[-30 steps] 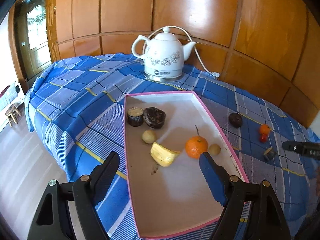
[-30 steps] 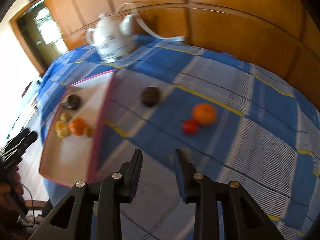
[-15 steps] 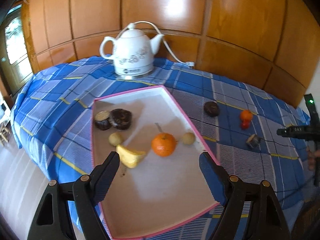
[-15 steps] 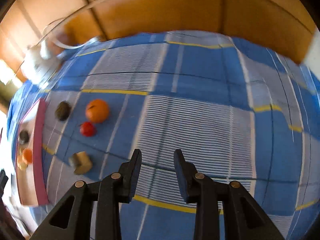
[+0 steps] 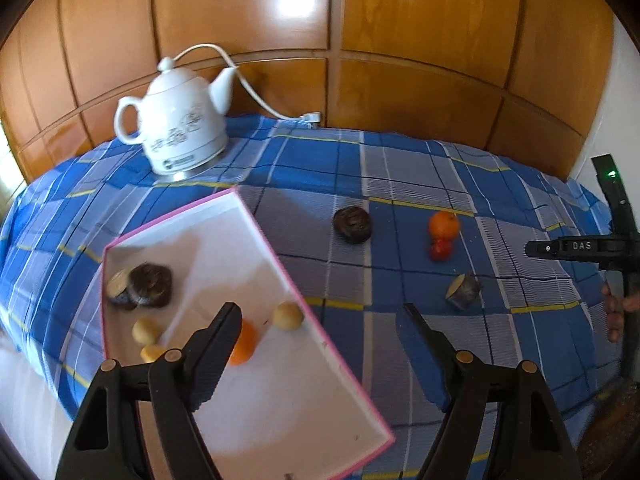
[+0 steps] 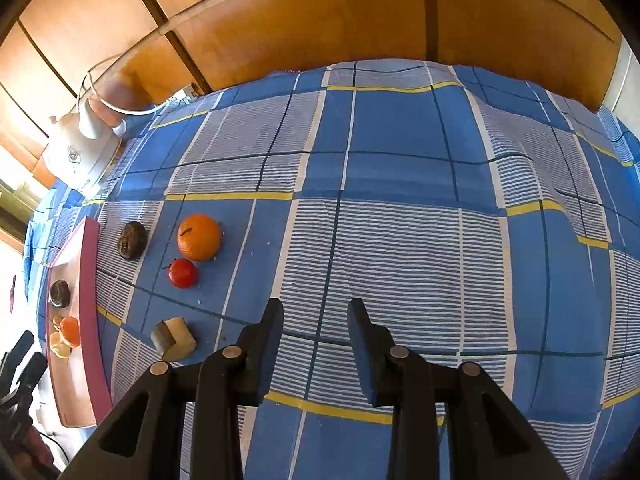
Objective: Organize fruits
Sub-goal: 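Reach the left gripper to the dark brown round lump and grasp it, then grasp the red tomato with the right gripper while the left gripper holds the lump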
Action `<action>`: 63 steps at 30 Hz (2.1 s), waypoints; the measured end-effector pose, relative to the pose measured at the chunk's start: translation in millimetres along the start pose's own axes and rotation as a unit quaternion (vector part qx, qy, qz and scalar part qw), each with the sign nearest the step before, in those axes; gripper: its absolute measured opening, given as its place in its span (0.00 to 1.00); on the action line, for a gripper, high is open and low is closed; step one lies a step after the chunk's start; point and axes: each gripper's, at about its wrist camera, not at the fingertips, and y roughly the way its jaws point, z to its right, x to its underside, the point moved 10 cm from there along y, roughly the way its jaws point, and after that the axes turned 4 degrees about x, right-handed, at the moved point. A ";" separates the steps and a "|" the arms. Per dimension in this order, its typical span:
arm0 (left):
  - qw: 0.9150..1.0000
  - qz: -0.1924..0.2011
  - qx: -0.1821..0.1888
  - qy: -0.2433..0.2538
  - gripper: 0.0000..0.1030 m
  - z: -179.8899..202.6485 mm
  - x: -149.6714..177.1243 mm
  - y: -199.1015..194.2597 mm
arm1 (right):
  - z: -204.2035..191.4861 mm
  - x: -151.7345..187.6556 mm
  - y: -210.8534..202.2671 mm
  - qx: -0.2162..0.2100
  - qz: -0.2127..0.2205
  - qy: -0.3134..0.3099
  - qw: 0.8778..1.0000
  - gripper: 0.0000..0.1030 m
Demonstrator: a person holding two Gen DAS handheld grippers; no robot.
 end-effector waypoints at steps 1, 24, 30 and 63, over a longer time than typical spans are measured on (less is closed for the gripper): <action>1.000 -0.004 0.000 0.003 0.77 1.6 -3.5 5.2 | -1.0 -0.6 -0.5 -0.002 0.000 0.000 1.000 0.33; 0.997 -0.080 0.011 -0.007 0.78 11.5 -70.4 137.2 | -20.1 -1.4 -6.1 -0.024 0.002 -0.024 0.999 0.33; 0.993 -0.113 0.013 -0.036 0.68 0.6 -62.4 165.7 | -23.2 -0.8 -5.0 -0.028 -0.002 -0.027 0.999 0.33; 0.980 -0.053 0.132 0.139 0.44 118.1 97.5 38.9 | -78.5 12.1 -0.1 -0.109 -0.029 -0.043 0.993 0.32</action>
